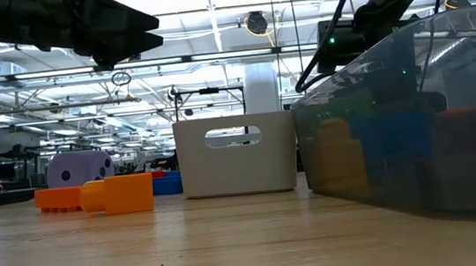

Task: Pick & Place Toys
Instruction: Put the blue deck of cards into the blue bin

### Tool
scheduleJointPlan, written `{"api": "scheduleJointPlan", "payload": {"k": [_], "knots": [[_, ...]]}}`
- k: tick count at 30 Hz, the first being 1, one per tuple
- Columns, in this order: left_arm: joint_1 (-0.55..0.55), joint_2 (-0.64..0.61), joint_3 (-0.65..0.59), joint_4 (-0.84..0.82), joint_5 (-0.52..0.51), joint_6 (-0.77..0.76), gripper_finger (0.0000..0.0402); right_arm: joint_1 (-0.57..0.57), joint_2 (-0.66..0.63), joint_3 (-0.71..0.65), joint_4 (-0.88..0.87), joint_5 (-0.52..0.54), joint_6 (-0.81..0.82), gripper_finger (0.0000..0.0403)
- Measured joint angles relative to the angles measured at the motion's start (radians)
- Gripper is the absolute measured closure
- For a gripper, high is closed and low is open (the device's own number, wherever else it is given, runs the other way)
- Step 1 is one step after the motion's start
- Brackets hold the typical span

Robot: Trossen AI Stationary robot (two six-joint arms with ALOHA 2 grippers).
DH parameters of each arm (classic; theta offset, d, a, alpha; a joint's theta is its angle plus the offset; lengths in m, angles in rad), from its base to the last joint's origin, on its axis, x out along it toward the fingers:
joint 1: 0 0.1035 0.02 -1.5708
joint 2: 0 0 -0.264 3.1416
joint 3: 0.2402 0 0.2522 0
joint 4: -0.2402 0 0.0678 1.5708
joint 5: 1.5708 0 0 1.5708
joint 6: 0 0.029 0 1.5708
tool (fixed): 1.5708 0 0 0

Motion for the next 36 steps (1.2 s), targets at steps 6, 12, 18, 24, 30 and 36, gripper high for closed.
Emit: {"api": "scheduleJointPlan", "payload": {"k": [6,12,18,24,30,36], "knots": [[0.000,0.000,0.000,0.000,0.000,-0.002,0.0165,0.000,0.000,0.000,0.003,0.007,-0.011,0.0100],[0.000,0.000,0.000,0.001,0.000,-0.003,0.0165,0.000,0.000,0.000,0.004,0.014,-0.018,0.0086],[0.000,0.000,0.000,0.001,0.000,-0.003,0.0165,-0.004,-0.009,0.029,-0.027,0.046,-0.020,0.0100],[0.000,0.000,0.000,0.003,0.000,-0.010,0.0165,-0.007,-0.012,0.096,-0.062,0.045,-0.020,0.0090],[0.000,0.000,0.000,0.003,0.001,-0.012,0.0165,-0.008,-0.012,0.177,-0.143,0.082,-0.036,0.0095],[0.000,0.000,0.000,0.003,0.001,-0.014,0.0165,-0.013,-0.013,0.280,-0.226,0.078,-0.031,0.0095]]}}
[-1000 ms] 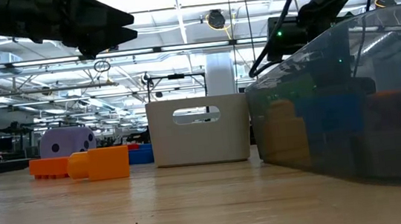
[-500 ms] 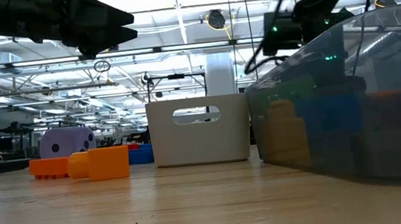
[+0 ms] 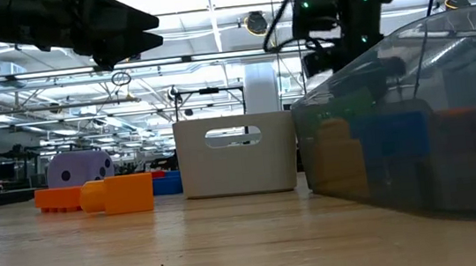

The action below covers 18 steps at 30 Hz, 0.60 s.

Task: Pick & Place Toys
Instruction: Put the blue deck of cards into the blue bin

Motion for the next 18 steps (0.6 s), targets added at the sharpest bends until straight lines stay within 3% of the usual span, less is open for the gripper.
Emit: {"api": "scheduleJointPlan", "payload": {"k": [11,18], "knots": [[0.003,0.000,0.000,0.000,0.004,-0.001,0.0165,-0.055,0.002,0.219,-0.035,-0.008,-0.026,0.0099],[0.087,-0.028,0.001,-0.009,0.176,-0.010,0.0165,-0.157,0.084,0.382,-0.040,-0.035,-0.163,0.0096]]}}
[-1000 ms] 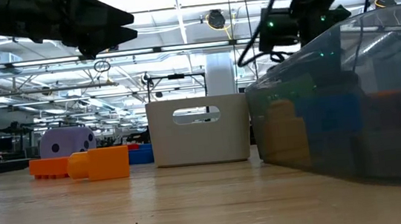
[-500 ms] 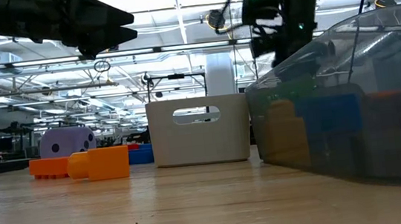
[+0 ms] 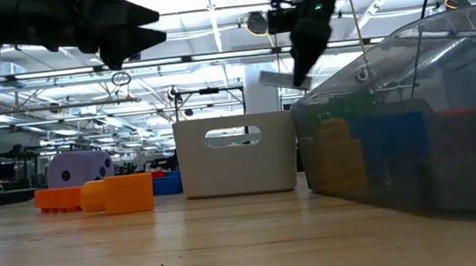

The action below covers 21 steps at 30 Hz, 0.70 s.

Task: Pick & Place Toys
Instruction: Put the blue deck of cards into the blue bin

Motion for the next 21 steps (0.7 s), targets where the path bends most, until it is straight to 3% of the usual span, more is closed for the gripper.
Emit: {"api": "scheduleJointPlan", "payload": {"k": [10,15,21], "knots": [[0.153,-0.066,0.000,-0.047,0.142,-0.003,0.0165,-0.142,0.305,0.350,-0.114,-0.007,-0.251,0.0095],[0.213,-0.096,0.001,-0.071,0.198,-0.006,0.0165,-0.211,0.441,0.527,-0.147,-0.089,-0.325,0.0098],[0.280,-0.098,0.001,-0.098,0.248,-0.001,0.0165,-0.254,0.534,0.639,-0.149,-0.103,-0.386,0.0097]]}}
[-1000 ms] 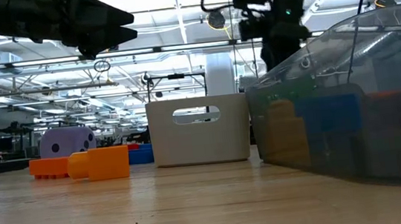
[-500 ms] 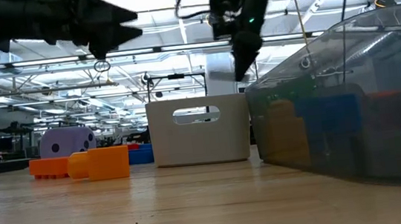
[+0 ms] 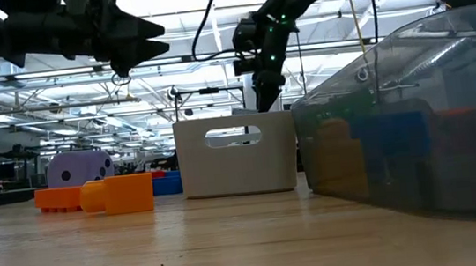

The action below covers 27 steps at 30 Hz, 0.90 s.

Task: Pick & Place Toys
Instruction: Put the blue deck of cards into the blue bin

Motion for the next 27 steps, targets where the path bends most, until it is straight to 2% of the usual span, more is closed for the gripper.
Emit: {"api": "scheduleJointPlan", "payload": {"k": [8,17,22,27], "knots": [[0.107,0.000,0.000,0.000,0.137,0.000,0.0165,-0.006,0.064,0.003,0.045,-0.003,-0.040,0.0097],[0.207,0.000,0.000,0.000,0.283,-0.014,0.0165,-0.006,0.066,0.004,0.128,-0.055,-0.004,0.0097],[0.229,0.000,0.000,0.000,0.330,-0.019,0.0165,-0.006,0.067,0.004,0.121,-0.053,0.012,0.0097],[0.245,0.000,0.000,-0.001,0.333,-0.022,0.0165,-0.005,0.066,0.000,0.123,-0.051,0.012,0.0097]]}}
